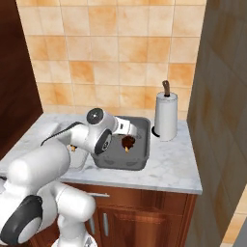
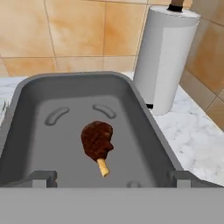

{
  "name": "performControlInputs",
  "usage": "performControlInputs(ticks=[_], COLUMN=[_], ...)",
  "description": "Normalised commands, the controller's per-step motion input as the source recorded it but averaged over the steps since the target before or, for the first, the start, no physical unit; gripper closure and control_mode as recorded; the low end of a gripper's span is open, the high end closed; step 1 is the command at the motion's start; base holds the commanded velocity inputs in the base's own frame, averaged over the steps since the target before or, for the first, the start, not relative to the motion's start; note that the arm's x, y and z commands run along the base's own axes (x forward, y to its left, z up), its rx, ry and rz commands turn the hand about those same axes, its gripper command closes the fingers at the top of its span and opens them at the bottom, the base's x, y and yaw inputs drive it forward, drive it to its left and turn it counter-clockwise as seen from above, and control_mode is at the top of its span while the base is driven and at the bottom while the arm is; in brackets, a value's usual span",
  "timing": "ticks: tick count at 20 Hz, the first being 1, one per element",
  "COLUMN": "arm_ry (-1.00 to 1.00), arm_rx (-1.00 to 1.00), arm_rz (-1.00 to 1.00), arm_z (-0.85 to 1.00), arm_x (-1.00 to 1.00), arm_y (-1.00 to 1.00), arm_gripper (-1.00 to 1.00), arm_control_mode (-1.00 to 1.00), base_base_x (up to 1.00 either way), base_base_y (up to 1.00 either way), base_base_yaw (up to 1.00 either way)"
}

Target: Place one eggplant and one steak in each tupperware on the nearby counter, to pack two identical lunches.

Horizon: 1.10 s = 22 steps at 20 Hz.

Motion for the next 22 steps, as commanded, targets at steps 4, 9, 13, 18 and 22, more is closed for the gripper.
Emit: performControlInputs(ticks=[4,9,13,18,22], arm_ry=[0.00,0.00,0.00,-0.01,-0.11], arm_rx=[0.03,0.14,0.20,0.15,0.00], arm_rz=[0.00,0.00,0.02,0.05,0.07], arm_z=[0.86,0.69,0.33,0.16,0.31], arm_x=[-0.30,-0.48,-0.79,-1.00,-1.00], arm_y=[0.53,0.49,0.34,0.07,0.00], arm_gripper=[-1.00,-1.00,-1.00,-1.00,-1.00], arm_control_mode=[-1.00,-1.00,-1.00,-1.00,-1.00], base_base_x=[0.00,0.00,0.00,0.00,0.00], base_base_y=[0.00,0.00,0.00,0.00,0.00], base_base_yaw=[0.00,0.00,0.00,0.00,0.00])
